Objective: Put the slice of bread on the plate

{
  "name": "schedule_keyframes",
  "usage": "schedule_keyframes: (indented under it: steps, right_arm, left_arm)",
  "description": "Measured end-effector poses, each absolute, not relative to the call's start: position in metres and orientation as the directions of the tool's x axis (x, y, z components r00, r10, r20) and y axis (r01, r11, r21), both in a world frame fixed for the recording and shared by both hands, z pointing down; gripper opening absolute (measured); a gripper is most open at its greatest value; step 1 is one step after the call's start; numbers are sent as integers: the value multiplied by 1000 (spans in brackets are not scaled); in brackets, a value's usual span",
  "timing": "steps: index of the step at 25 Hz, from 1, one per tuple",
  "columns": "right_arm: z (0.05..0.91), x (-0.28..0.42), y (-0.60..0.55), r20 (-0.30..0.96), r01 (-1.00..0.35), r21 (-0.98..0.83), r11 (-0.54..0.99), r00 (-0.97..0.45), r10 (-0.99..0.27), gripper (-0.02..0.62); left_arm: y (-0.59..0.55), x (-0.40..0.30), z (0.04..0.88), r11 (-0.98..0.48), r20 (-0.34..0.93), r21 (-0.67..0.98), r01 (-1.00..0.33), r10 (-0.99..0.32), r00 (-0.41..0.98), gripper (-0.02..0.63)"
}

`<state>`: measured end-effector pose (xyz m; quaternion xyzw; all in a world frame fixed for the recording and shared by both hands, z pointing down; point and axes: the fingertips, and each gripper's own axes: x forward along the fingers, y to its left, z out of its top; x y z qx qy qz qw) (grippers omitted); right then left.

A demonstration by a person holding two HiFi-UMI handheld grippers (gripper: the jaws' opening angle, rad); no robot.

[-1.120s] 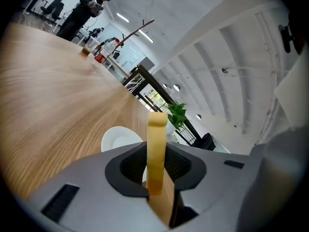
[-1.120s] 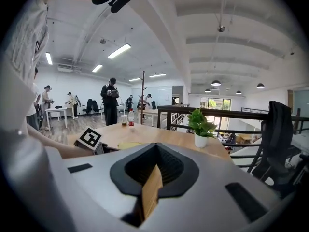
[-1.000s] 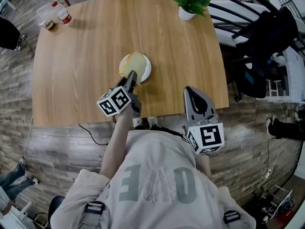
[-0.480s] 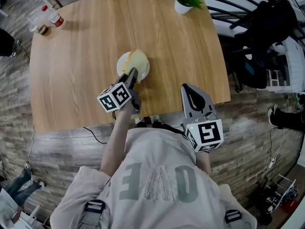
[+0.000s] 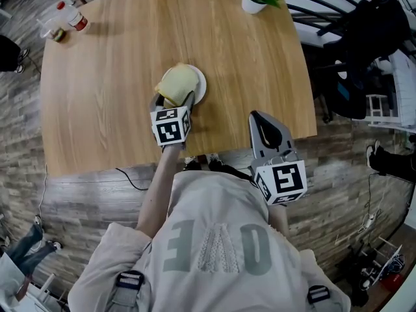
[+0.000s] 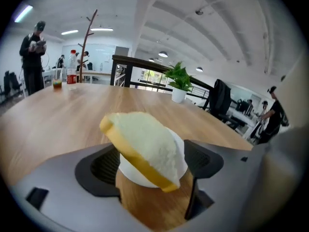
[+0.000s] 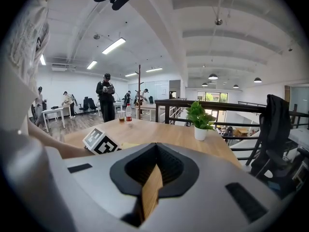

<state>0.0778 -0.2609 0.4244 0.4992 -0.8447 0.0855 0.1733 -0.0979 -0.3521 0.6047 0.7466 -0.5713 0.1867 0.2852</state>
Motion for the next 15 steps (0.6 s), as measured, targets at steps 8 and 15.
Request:
schedule_keyframes:
  steps: [8,15]
  right_arm:
    - [425,80,-261,367,-866,-4,499,-466,-805,17]
    - [424,75,-260,353,-851,-30,525,-500,-791,17]
  left_arm:
    - [-341,-96,614,-225,682,37,-974,-707,190,539]
    - [-333,-98,617,-226,709,24,-974,-683,176,568]
